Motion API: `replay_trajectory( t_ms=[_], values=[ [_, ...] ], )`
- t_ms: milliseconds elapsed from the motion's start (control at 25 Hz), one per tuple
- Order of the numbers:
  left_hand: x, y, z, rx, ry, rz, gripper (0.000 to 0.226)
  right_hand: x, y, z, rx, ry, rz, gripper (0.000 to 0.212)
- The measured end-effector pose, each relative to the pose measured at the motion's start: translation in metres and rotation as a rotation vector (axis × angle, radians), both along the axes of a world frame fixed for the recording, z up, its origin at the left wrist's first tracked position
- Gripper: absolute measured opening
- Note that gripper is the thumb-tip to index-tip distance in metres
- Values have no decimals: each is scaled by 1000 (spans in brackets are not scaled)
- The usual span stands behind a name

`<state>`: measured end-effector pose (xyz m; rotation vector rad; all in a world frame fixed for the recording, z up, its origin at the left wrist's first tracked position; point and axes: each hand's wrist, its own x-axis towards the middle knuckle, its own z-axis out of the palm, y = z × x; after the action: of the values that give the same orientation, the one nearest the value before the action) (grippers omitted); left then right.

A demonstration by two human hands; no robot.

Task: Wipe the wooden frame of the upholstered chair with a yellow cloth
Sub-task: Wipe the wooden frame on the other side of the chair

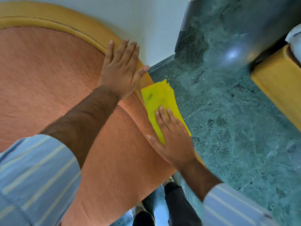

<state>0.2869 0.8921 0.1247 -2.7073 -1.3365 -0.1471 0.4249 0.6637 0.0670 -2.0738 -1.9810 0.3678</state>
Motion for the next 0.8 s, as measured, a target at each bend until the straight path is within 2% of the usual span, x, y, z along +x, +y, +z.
replay_trajectory(
  t_ms=[200,440,680,800],
  values=[
    [-3,-1,6,-25,14,-7,87,23,-84,-4,-31,-130,100,67],
    [-2,1,-3,38,-8,18,87,-7,-22,-9,38,-64,-41,68],
    [-5,1,3,0,23,-17,90,20,-105,-17,-9,-204,106,62],
    [-8,0,7,-17,25,-22,86,13,-70,-8,10,-188,77,62]
  ],
)
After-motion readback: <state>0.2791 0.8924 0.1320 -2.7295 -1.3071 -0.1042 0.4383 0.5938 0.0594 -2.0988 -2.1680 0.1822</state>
